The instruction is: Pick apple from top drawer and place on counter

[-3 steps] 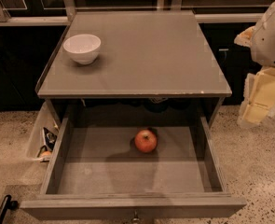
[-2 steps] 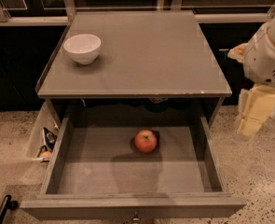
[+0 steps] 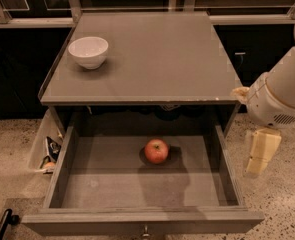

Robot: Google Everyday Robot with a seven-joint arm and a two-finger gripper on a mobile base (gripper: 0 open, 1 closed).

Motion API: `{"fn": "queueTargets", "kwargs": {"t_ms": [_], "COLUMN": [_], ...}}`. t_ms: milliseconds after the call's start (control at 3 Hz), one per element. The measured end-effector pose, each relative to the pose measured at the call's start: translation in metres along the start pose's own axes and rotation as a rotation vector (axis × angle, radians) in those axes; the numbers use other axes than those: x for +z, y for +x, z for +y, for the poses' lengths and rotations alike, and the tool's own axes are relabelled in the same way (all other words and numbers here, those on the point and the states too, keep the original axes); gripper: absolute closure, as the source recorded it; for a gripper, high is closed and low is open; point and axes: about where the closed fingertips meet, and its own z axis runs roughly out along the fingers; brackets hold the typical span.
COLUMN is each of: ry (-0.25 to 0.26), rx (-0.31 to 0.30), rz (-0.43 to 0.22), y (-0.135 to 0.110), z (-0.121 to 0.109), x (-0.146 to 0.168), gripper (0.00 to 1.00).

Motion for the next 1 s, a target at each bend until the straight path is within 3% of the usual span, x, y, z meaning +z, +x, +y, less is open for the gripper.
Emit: {"fn": "queueTargets", "kwargs": {"t_ms": [333, 667, 1000], "ry": [-0.002, -0.014, -0.03], "rx": [-0.002, 0.032, 0.085], "rz": [0.0, -0.049, -0.171], "y": [0.0, 0.002, -0.003], "z": [0.0, 0.004, 0.019], "x": [0.001, 0.013, 0.052], "gripper": [0.0, 0.0, 0.0]}}
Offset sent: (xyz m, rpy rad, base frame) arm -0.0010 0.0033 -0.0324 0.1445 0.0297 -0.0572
